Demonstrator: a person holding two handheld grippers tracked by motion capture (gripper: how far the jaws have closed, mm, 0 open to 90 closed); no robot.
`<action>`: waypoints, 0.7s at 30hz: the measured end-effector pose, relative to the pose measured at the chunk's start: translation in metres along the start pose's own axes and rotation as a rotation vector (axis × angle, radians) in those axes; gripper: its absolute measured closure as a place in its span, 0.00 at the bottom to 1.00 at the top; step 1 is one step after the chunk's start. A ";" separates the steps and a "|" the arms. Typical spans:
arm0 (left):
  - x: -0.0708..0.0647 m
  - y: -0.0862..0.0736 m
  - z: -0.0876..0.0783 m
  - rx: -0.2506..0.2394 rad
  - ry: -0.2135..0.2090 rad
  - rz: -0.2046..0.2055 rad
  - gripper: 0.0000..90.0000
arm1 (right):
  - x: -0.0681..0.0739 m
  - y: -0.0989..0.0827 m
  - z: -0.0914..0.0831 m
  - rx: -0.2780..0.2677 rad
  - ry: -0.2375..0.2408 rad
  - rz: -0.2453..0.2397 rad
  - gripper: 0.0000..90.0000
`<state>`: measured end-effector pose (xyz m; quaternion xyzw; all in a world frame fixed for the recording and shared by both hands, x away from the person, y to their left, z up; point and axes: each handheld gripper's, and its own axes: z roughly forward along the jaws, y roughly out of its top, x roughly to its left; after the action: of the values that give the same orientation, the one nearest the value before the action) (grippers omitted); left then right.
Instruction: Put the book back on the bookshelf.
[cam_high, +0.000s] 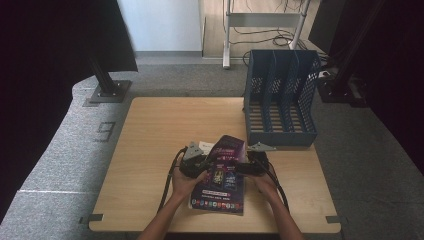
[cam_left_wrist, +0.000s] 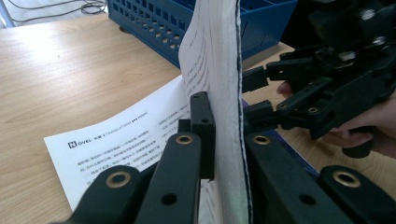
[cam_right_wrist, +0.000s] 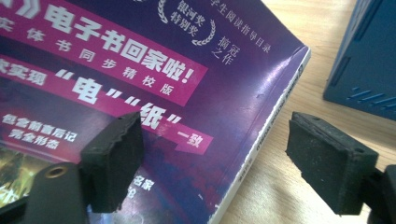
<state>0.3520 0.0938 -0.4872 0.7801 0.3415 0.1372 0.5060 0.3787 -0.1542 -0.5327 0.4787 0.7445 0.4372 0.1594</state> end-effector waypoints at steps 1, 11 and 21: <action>0.000 -0.001 0.001 0.003 0.003 0.002 0.97 | -0.001 -0.001 0.002 0.001 0.011 0.008 0.20; -0.001 -0.001 0.001 0.000 0.006 0.005 0.97 | -0.003 -0.002 0.003 0.008 0.021 0.014 0.19; -0.001 -0.002 0.000 -0.005 0.005 0.006 0.97 | -0.005 -0.004 0.003 0.017 0.033 0.013 0.17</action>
<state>0.3507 0.0931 -0.4887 0.7795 0.3401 0.1418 0.5065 0.3808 -0.1575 -0.5382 0.4774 0.7476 0.4399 0.1402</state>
